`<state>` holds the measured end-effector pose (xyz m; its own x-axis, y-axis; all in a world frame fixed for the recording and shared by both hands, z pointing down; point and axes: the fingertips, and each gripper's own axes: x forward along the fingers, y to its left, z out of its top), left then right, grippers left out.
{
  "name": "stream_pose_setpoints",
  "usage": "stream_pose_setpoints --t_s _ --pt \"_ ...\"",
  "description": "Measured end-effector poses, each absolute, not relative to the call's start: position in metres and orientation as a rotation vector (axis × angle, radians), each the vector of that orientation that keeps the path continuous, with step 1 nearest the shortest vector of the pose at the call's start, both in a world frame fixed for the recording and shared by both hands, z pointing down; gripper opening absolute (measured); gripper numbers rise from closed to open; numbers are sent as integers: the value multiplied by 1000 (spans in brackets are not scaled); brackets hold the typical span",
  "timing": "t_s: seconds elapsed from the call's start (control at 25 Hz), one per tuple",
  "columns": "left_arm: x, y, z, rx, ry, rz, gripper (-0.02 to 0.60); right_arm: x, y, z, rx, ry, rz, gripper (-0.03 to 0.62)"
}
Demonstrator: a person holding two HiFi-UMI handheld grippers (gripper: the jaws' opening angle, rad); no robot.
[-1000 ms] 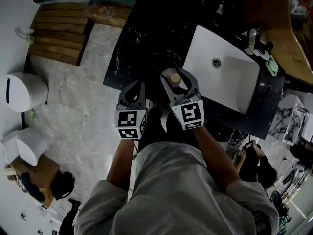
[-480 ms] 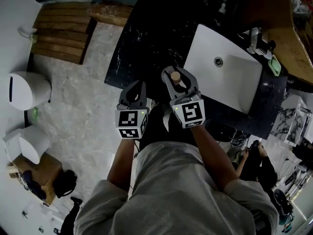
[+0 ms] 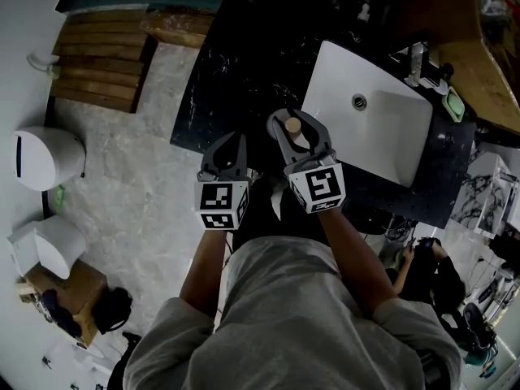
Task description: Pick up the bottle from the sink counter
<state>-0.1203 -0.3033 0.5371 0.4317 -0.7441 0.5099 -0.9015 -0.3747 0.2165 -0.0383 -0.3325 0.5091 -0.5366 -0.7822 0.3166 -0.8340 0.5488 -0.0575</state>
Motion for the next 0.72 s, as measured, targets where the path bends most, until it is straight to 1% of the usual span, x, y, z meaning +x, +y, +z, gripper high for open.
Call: stream_pose_setpoints --t_s 0.48,0.72 --pt "-93 -318 523 2295 -1353 424 12 -6 -344 480 1467 -2507 258 129" --pt "-68 -335 492 2379 -1358 344 12 23 -343 461 1560 -2482 230 129"
